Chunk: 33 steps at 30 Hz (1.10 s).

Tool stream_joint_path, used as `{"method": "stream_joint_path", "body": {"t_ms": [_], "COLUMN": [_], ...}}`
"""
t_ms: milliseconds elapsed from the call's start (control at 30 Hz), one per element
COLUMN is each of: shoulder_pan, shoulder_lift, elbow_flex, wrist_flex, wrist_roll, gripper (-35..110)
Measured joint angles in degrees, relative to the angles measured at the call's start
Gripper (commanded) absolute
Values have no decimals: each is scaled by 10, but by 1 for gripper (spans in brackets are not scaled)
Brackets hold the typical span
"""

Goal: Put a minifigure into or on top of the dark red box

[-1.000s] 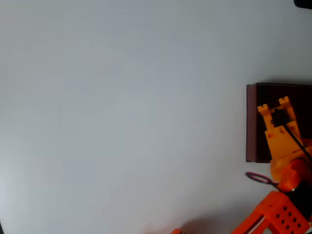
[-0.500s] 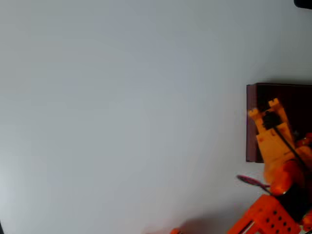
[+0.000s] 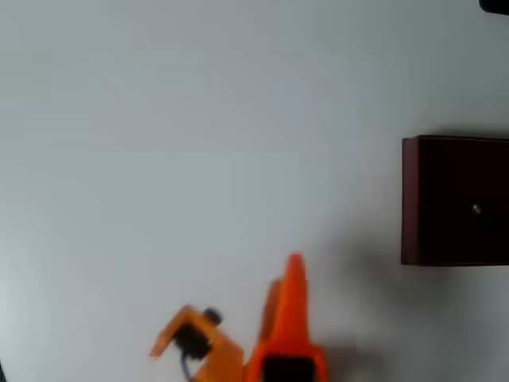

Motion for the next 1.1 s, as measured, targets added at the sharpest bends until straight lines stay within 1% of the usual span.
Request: {"method": "stream_joint_path", "body": {"t_ms": [67,233,367,433,500,600,800,933,1000,1100], "shoulder_pan": [-77,-258,-349,-371,-387,-403,-421,-442,-454,-454], "shoulder_lift": [18,44,67,71,75,76,79,79,79,79], "elbow_flex": [11,63,126,170,204,250,301,304,304,304], "wrist_flex": [11,11,4,0,-13,-18,-50,-52,-52,-52], "wrist_roll": [26,-29,-79,-86,-89,-77,-69,-67,-71,-71], "gripper": [22,15,12,10,4,0,0,0,3,1]}}
